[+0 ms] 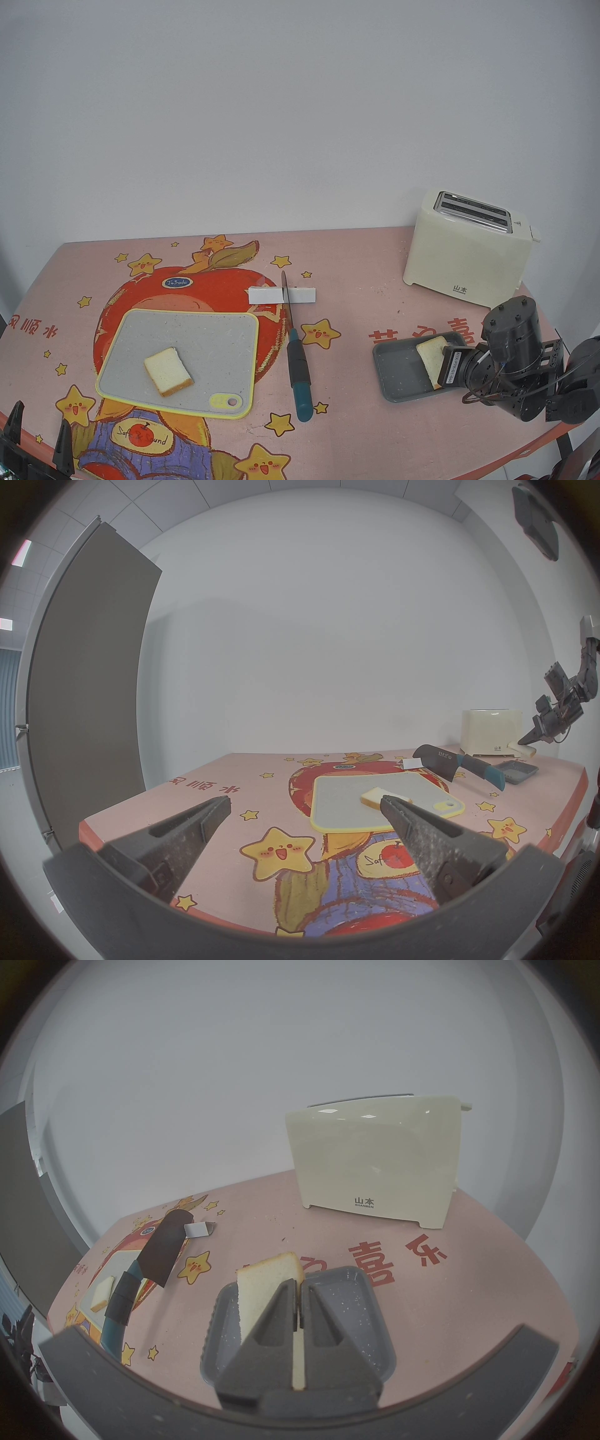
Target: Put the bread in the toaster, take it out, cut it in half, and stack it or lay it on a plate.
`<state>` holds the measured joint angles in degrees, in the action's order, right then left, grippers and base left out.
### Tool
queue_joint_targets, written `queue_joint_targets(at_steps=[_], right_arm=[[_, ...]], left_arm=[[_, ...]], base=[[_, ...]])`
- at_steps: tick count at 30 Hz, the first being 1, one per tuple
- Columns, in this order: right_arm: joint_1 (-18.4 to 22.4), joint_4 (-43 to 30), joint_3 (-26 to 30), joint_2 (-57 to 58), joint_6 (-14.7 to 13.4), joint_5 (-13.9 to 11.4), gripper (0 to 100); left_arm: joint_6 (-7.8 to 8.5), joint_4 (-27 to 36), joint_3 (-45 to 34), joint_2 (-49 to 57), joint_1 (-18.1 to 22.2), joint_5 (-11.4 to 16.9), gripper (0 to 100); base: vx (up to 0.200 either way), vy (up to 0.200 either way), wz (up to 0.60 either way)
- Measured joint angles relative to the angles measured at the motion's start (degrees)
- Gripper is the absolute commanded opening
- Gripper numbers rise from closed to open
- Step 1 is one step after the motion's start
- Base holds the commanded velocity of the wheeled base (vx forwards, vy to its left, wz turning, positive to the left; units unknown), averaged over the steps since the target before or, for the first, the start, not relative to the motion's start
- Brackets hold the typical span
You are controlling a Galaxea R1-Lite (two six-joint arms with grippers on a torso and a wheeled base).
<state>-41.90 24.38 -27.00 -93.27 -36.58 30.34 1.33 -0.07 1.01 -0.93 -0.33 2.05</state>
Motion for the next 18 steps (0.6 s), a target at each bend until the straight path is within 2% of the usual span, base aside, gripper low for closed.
queue_joint_targets(at_steps=[18], right_arm=[[1.58, 0.13, -0.61, -2.46, 0.00, -0.24, 0]], left_arm=[[0.00, 0.00, 0.00, 0.00, 0.00, 0.05, 100]], base=[[0.000, 0.000, 0.00]])
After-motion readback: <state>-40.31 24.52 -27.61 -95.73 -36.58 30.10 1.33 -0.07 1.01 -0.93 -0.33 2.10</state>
